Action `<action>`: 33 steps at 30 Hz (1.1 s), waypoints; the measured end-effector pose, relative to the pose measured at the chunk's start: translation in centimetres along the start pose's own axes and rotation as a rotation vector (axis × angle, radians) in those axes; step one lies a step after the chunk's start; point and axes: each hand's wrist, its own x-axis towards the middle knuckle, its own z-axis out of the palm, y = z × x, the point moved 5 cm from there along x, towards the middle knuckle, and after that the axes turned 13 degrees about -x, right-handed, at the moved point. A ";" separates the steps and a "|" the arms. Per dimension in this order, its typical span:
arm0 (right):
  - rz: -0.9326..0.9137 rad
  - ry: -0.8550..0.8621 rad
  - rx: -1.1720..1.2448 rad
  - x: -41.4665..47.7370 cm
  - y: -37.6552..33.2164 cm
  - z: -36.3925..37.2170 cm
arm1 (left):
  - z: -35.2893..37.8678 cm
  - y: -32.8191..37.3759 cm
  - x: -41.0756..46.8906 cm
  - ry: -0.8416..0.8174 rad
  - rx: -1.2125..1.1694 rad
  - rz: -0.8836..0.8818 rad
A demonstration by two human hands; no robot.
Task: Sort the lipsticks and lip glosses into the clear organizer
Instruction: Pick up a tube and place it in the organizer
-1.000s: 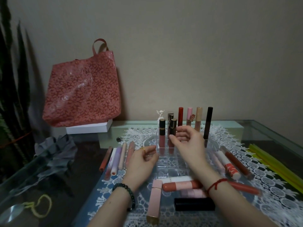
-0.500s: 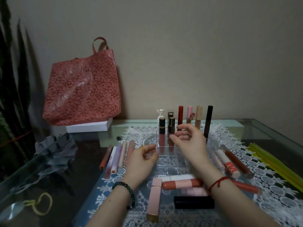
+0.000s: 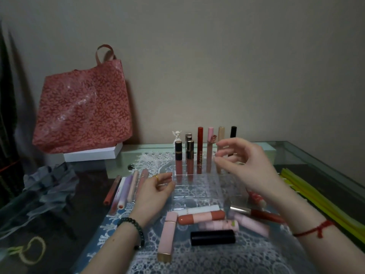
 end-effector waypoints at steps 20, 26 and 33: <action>-0.111 -0.222 -0.754 -7.3 6.0 -2.6 | 0.2 0.3 -0.7 0.027 0.020 0.023; -0.099 -0.242 -0.799 -6.9 6.2 -2.3 | 0.3 0.6 -0.6 0.021 0.046 0.049; -0.151 -0.314 -0.932 -5.9 5.8 -2.0 | 0.2 0.8 -0.7 0.034 0.098 0.077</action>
